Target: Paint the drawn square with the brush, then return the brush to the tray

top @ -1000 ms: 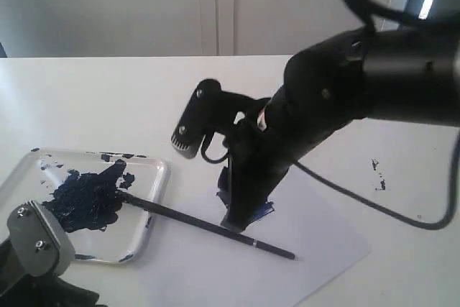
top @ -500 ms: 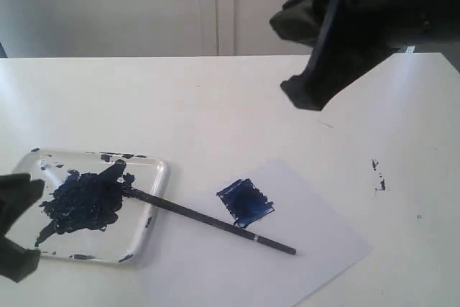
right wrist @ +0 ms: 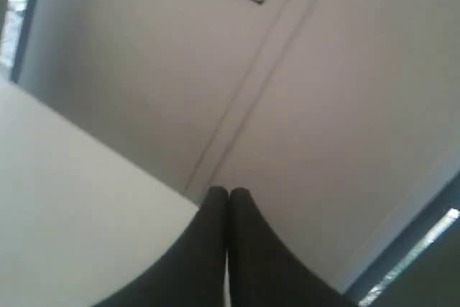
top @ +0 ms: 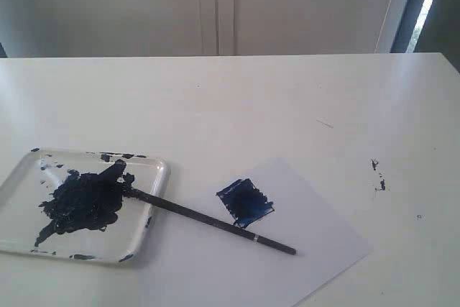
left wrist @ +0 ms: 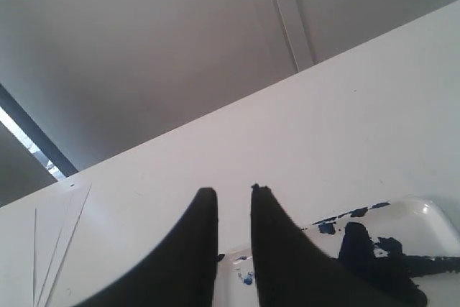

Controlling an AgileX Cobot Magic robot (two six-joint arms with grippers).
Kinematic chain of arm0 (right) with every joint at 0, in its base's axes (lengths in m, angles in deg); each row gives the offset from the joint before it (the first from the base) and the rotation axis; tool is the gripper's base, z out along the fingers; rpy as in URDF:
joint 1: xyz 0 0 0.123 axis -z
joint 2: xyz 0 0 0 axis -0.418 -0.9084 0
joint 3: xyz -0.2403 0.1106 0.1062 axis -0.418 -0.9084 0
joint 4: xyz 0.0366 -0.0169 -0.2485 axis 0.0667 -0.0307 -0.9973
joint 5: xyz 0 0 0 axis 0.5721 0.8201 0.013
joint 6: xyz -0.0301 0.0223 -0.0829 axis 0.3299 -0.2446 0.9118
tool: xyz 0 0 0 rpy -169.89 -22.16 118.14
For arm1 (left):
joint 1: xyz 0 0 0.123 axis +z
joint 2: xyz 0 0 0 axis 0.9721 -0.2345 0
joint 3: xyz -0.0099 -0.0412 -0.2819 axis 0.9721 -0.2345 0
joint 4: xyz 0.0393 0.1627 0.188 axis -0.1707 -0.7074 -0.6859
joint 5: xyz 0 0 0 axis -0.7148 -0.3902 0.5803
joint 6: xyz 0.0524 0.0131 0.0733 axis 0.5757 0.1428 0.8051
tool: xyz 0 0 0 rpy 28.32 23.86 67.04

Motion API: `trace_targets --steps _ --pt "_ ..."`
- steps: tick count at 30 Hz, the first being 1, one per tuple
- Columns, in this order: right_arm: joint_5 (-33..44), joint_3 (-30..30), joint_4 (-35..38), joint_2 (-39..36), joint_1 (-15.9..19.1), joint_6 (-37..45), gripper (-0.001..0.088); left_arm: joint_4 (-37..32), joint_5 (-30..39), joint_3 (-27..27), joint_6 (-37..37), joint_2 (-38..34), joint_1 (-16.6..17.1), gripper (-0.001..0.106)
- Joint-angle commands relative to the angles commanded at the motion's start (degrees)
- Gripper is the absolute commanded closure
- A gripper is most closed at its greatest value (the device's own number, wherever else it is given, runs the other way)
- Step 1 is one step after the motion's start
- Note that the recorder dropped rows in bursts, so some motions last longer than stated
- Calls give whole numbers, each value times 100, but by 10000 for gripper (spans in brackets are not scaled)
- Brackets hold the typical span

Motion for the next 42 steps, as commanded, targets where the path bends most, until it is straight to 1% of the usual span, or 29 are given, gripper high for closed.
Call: trace_targets --steps 2,4,9,23,26,29,33,35,37,38,39,40,42 --pt "91 0 -490 30 0 -384 868 108 -13 0 0 0 0 817" --pt "165 0 -741 44 0 -583 868 179 -38 0 0 0 0 817" --pt "517 0 -694 44 0 -583 868 295 -1 0 0 0 0 817" --pt "517 0 -694 44 0 -583 868 295 -1 0 0 0 0 817" --pt "517 0 -694 44 0 -583 868 296 36 0 3 38 77 817" --pt "504 0 -694 44 0 -583 868 296 140 0 3 78 343 817" --pt "504 0 -694 57 0 -583 868 296 253 0 3 315 916 817" --pt "492 0 -694 164 0 -583 868 296 253 0 3 644 1272 817" --pt "443 0 -694 301 26 -583 868 296 263 0 3 862 1501 817" --pt "364 -36 -682 403 102 -583 868 296 263 0 3 1040 1691 817" --pt "150 -122 -695 626 315 -583 868 296 263 0 3 1244 1978 817" --pt "86 -196 -705 745 455 -583 868 296 263 0 3 1376 2197 817" --pt "41 -394 -705 1006 752 -583 868 296 263 0 3 1527 2503 817"
